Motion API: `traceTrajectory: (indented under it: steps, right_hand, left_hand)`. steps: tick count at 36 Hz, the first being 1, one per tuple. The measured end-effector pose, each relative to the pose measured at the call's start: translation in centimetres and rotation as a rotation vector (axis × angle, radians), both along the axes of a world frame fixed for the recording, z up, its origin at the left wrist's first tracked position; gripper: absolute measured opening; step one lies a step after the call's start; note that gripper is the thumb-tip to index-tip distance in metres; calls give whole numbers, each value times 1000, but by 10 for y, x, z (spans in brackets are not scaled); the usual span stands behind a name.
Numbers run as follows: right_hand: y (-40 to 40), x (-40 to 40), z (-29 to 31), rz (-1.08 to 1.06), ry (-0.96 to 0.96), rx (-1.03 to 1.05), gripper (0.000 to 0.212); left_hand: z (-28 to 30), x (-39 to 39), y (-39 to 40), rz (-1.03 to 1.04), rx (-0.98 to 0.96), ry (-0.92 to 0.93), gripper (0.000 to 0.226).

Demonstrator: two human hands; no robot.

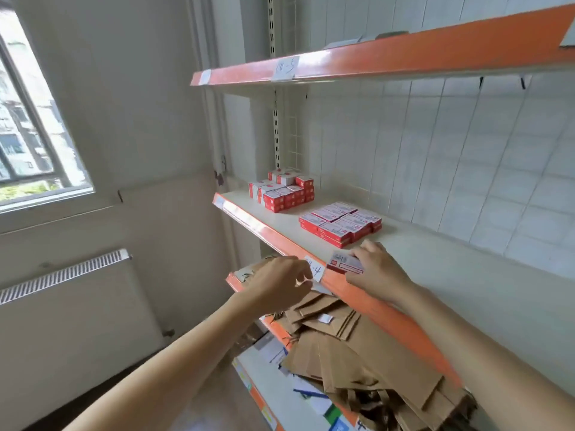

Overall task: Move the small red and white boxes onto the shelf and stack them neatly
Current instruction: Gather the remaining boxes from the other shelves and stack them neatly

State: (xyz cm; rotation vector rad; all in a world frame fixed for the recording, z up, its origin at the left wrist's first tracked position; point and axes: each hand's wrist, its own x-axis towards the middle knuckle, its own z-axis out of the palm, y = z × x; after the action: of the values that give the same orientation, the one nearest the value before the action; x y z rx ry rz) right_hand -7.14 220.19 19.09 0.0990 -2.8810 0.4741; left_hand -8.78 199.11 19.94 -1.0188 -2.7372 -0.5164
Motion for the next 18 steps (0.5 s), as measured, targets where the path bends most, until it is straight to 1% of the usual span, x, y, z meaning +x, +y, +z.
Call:
traceTrajectory:
  steps: [2, 4, 6, 9, 11, 13, 15, 18]
  right_hand:
    - [11, -16, -3, -69, 12, -27, 38]
    - [20, -26, -11, -118, -29, -23, 39]
    - [27, -31, -20, -134, -76, -30, 42]
    - [36, -34, -27, -99, -114, -127, 45]
    - [46, -38, -29, -51, -173, -180, 41]
    - [56, -40, -28, -56, -228, -292, 33]
    - [65, -39, -30, -143, -186, -429, 26]
    - [72, -31, -39, -351, 29, -586, 24]
  left_hand:
    - [1, -17, 9, -12, 39, 13, 16]
    - [-4, -29, 19, -34, 88, 19, 15]
    - [-11, -38, 29, -78, 124, 12, 16]
    - [-15, -57, 43, -149, 146, -13, 18]
    - [-14, -72, 55, -197, 166, -46, 18]
    - [-16, -87, 68, -247, 172, -76, 19]
    - [-20, -98, 80, -310, 123, -117, 24]
    - [-29, -113, 91, -390, 38, -205, 34]
